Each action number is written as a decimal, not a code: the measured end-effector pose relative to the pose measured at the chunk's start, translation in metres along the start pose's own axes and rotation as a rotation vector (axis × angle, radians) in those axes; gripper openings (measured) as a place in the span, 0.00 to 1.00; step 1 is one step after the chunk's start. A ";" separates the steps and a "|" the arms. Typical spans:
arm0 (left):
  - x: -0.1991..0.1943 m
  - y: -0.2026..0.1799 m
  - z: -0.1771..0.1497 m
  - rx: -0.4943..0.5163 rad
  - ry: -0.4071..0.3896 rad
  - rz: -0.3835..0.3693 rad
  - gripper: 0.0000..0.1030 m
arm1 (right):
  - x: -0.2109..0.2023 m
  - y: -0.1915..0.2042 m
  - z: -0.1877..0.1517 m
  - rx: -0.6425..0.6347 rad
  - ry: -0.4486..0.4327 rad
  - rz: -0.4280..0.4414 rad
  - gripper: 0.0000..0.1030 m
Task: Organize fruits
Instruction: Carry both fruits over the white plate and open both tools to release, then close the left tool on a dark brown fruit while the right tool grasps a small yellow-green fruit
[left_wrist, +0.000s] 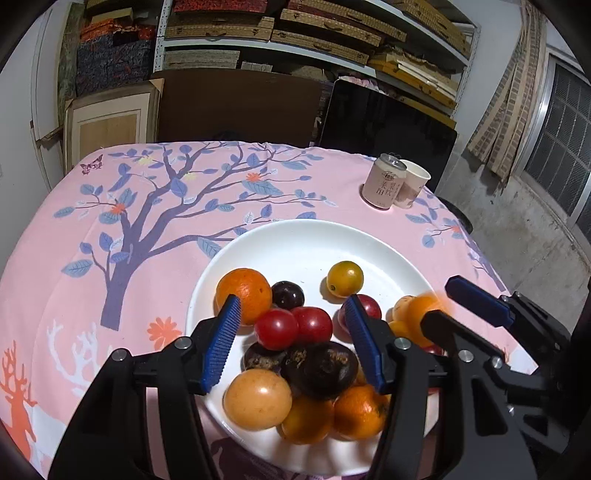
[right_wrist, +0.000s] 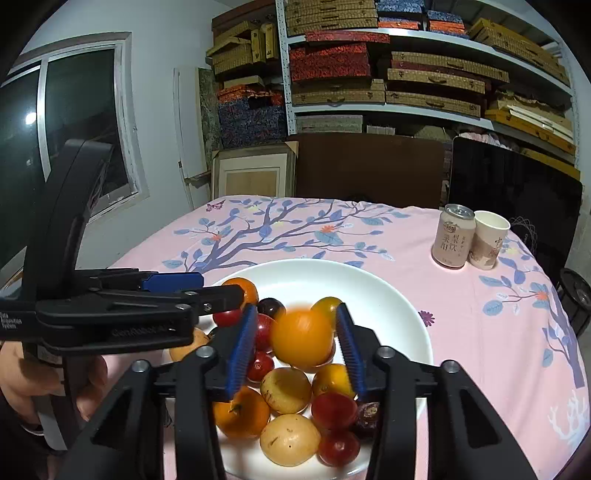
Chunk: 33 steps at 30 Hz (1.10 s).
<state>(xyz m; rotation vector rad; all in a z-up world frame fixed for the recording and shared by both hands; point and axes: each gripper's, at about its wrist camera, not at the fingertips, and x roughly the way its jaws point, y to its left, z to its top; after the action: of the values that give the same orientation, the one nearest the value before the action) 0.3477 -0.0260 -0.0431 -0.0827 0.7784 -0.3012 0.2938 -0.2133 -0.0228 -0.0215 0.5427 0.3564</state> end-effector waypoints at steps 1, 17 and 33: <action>-0.008 0.001 -0.004 0.005 -0.013 0.010 0.56 | -0.006 0.000 -0.001 0.001 -0.008 0.010 0.47; -0.051 -0.064 -0.145 0.315 0.131 -0.012 0.79 | -0.063 -0.028 -0.094 0.121 0.173 0.014 0.66; -0.040 -0.066 -0.141 0.298 0.075 -0.045 0.39 | -0.052 -0.037 -0.109 0.168 0.197 0.056 0.65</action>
<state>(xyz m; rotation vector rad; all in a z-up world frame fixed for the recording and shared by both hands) 0.2062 -0.0720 -0.1036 0.1928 0.7990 -0.4623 0.2106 -0.2772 -0.0922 0.1215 0.7683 0.3644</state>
